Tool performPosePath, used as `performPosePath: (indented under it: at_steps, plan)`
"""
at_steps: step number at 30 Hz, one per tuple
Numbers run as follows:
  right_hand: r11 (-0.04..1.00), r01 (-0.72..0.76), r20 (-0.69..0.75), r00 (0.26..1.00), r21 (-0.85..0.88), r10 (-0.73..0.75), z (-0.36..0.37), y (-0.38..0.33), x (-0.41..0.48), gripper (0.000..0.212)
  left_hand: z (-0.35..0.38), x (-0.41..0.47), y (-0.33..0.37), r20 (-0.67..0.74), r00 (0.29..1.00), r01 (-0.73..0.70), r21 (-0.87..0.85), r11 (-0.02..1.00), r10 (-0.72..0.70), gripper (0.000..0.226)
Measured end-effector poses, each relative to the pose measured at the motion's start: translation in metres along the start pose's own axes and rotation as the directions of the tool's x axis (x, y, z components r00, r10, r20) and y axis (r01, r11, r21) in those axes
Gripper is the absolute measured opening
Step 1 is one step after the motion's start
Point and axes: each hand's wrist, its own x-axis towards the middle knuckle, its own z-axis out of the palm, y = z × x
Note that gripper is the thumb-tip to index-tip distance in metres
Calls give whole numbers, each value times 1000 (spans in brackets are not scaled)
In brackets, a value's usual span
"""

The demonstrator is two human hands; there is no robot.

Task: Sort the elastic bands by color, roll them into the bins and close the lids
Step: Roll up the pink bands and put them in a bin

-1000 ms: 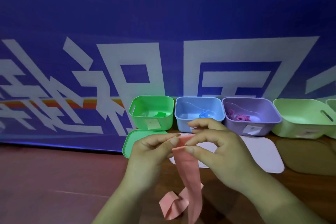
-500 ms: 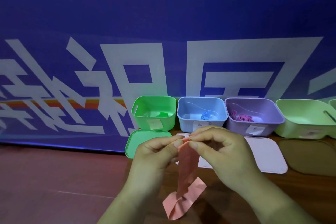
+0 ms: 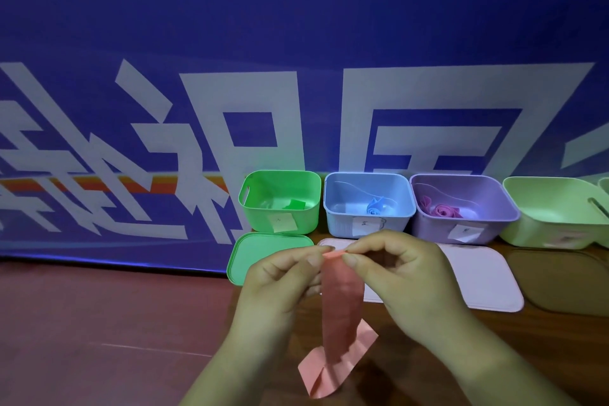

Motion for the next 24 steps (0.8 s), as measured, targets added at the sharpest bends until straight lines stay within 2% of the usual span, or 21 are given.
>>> performPosePath:
  at_steps: [5,9,12,14,16,19,24]
  plan:
    - [994,-95,42,995,50,93,11,10,5,21,-11,6,-11,-38,998,-53,81,995,56,11]
    - [985,-159,108,983,71,150,18,22,10,19,-26,17,-22,-63,997,-29,137,990,38,11]
    - [953,-285,133,953,99,271,19,47,13,19,-41,26,-36,-66,998,27,204,979,-14,12]
    - [935,-354,110,930,4,352,17,79,15,15,-51,33,-47,-98,993,86,249,965,-63,13]
    - [894,-412,80,899,-177,431,15,121,15,11,-60,40,-60,-139,983,153,292,944,-117,13]
    - [793,-485,58,840,-368,540,12,187,6,19,-71,50,-80,-195,965,232,344,910,-173,11]
    - [662,-539,66,747,-521,661,20,252,-8,27,-82,66,-103,-220,945,312,368,876,-244,10]
